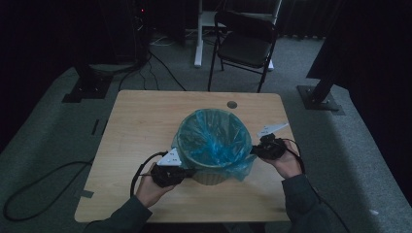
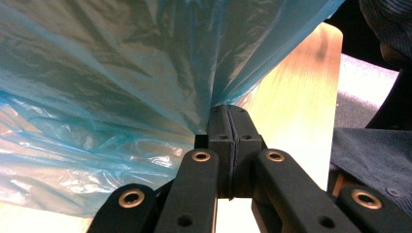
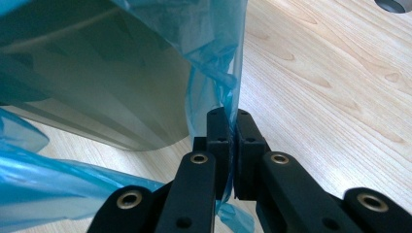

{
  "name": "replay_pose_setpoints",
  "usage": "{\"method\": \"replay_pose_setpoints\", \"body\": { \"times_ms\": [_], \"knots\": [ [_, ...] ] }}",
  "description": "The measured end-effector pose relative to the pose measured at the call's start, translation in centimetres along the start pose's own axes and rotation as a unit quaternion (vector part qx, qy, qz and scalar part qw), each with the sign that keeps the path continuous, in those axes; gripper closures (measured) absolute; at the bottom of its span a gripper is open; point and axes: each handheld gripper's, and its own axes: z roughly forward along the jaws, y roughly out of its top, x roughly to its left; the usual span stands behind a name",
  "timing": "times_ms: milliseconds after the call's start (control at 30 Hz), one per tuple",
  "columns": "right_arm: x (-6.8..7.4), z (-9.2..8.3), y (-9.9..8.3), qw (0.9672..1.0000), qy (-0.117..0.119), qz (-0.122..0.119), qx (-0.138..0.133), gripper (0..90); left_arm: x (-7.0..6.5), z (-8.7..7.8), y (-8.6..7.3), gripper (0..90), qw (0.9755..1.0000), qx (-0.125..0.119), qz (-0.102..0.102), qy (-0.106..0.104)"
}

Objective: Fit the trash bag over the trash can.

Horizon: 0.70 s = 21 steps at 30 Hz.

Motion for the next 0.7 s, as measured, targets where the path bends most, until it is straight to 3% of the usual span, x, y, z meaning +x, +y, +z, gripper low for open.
{"method": "replay_pose_setpoints", "body": {
  "times_ms": [333,700],
  "knots": [
    [0.0,-0.2,-0.2,1.0,-0.004,0.001,-0.007,84.1,0.1,-0.2,-0.1,89.1,1.0,-0.005,-0.003,0.005],
    [0.1,-0.7,-0.1,0.9996,-0.006,-0.002,-0.026,76.2,-0.3,-1.4,-0.2,77.3,0.9995,-0.028,0.005,0.013]
  ]
}}
